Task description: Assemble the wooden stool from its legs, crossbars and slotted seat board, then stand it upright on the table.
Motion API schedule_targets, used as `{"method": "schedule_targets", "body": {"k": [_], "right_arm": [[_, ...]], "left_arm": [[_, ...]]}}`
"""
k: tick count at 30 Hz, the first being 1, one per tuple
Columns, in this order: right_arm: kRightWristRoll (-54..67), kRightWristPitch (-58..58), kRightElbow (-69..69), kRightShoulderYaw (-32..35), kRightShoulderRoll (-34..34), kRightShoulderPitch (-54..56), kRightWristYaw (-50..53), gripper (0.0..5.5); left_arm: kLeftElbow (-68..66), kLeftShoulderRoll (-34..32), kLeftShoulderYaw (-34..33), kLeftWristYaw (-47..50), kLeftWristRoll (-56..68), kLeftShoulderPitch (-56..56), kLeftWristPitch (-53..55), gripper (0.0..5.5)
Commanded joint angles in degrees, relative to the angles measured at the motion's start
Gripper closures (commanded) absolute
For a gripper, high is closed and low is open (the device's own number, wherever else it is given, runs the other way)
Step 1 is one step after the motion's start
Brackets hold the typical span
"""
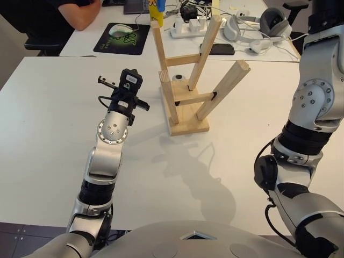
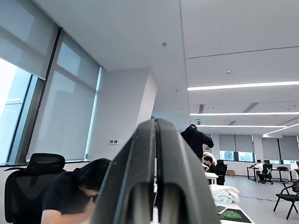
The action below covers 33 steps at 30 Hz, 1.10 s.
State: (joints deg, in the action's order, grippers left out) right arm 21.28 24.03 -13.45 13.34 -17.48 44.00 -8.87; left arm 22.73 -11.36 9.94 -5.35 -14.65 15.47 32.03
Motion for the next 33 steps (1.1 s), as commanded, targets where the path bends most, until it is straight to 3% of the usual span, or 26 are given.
{"method": "schedule_targets", "body": {"k": [1, 3, 8, 13, 16, 19, 21, 24, 28, 33], "right_arm": [[10.2, 30.0, 1.9, -5.5, 2.7, -13.0, -1.2, 5.49], [10.6, 28.5, -1.4, -4.4, 4.4, -13.1, 0.4, 5.49], [1.4, -2.2, -5.5, 3.1, 3.0, 0.2, 4.1, 5.49], [-5.2, -11.9, -9.3, 3.0, -2.9, 4.3, 2.6, 5.49], [-4.9, -11.0, -11.6, 0.3, -2.6, 2.8, 2.1, 5.49], [-2.8, -4.0, -12.7, -4.2, 0.2, -6.1, 2.1, 5.49], [3.5, 19.9, -7.3, -9.7, 1.6, -16.2, 1.8, 5.49], [7.8, 31.8, -6.3, -9.9, 6.7, -30.9, 4.7, 5.49], [8.3, 17.9, -12.2, -4.9, 9.9, -18.3, 6.6, 5.49], [-3.1, -2.9, -16.9, -1.2, 0.3, -3.9, 4.3, 5.49]], "left_arm": [[-1.1, 0.7, 0.1, -0.3, 0.0, 0.4, -0.2, 5.50], [-1.3, 0.9, 0.5, -0.8, 0.4, 0.9, -0.5, 5.50], [-1.5, 1.9, 1.7, -1.0, 0.5, 0.5, -1.1, 5.50], [-1.2, 2.3, 2.1, -0.8, 0.2, -1.0, -1.0, 5.50], [-1.0, 1.8, 1.2, -0.5, 0.0, -1.5, -0.9, 5.50], [-1.3, 1.8, 0.9, -0.7, 0.1, -1.1, -0.7, 5.50], [-1.2, 2.1, 1.1, -1.3, 0.5, -0.5, -0.6, 5.50], [-0.4, 2.9, 2.2, -2.4, 1.4, 1.0, -1.0, 5.50], [1.1, 2.4, 1.4, -2.7, 1.5, -0.2, 0.1, 5.50], [1.5, 2.8, 2.3, -2.3, 0.8, -2.1, 0.2, 5.50]]}}
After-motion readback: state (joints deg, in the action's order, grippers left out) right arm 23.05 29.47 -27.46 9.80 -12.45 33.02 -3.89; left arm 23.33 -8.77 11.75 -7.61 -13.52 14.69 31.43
